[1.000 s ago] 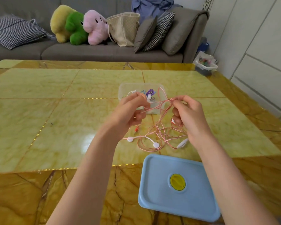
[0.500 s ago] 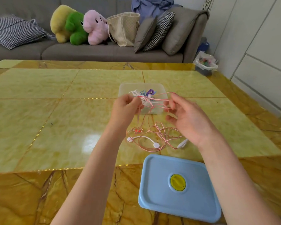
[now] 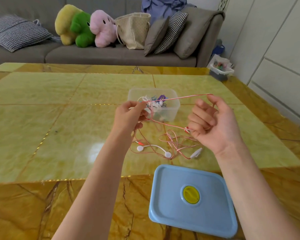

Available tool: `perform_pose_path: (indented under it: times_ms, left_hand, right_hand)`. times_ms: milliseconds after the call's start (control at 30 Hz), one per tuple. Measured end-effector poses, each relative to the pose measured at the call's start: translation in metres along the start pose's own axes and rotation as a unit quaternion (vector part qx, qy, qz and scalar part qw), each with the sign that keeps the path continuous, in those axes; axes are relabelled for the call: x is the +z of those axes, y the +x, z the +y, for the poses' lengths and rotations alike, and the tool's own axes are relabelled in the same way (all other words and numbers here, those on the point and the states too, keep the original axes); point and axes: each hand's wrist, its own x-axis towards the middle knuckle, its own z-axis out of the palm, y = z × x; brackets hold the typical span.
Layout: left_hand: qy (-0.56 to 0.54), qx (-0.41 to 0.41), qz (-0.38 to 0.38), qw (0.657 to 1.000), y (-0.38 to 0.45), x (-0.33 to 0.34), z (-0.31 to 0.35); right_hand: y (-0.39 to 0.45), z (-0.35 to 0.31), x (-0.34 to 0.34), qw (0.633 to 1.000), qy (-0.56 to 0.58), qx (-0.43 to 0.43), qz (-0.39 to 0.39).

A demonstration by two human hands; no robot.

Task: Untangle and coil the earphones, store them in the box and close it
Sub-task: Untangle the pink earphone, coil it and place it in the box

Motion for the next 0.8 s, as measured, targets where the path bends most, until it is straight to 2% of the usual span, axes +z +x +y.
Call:
perform_pose_path:
  times_ms: [67,133,167,233,300,367,433,467,500,567,633,733,800]
  left_hand:
    - [-0.046,-0.018,0.023,0.999,0.003,-0.007,0.001]
    - [-0.058,-0.035,0.041,0.997,0.007,-0.013,0.002]
    - [-0.042,-0.043,0.041,0.997,0.008,-0.014,0.002]
    - [0.009,-0.049,0.024,0.998,0.008,-0.012,0.002]
    - [0.028,-0.063,-0.010,0.998,0.004,-0.007,0.004]
    - [-0.001,-0.089,-0.058,0.994,-0.001,-0.003,0.007]
    - [-0.018,-0.102,-0.088,0.991,-0.004,0.000,0.009]
    - [-0.026,-0.101,-0.098,0.990,-0.005,0.001,0.009]
    - [-0.038,-0.099,-0.109,0.988,-0.006,0.002,0.010]
    - [-0.050,-0.095,-0.131,0.986,-0.009,0.004,0.011]
    - [-0.036,-0.089,-0.150,0.984,-0.009,0.005,0.011]
    - [-0.057,-0.082,-0.196,0.976,-0.011,0.006,0.013]
    - [-0.115,-0.089,-0.212,0.966,-0.013,0.005,0.016]
  right_hand:
    - [0.000,-0.003,-0.001,0.994,-0.095,-0.006,0.045]
    - [0.002,0.000,-0.005,0.964,-0.231,-0.039,0.129]
    - [0.003,0.003,-0.007,0.930,-0.315,-0.069,0.174]
    - [0.006,0.010,-0.009,0.837,-0.479,-0.125,0.231]
    - [0.007,0.014,-0.010,0.751,-0.605,-0.147,0.220]
    - [0.008,0.020,-0.010,0.698,-0.676,-0.144,0.187]
    - [0.009,0.025,-0.008,0.638,-0.719,-0.216,0.169]
    - [0.008,0.027,-0.004,0.634,-0.713,-0.259,0.153]
    - [0.006,0.030,0.002,0.649,-0.696,-0.279,0.129]
    - [0.004,0.036,0.008,0.697,-0.667,-0.247,0.087]
    - [0.005,0.042,0.009,0.728,-0.652,-0.200,0.064]
    - [0.007,0.043,0.009,0.771,-0.598,-0.200,0.093]
    - [0.006,0.038,0.009,0.824,-0.523,-0.192,0.103]
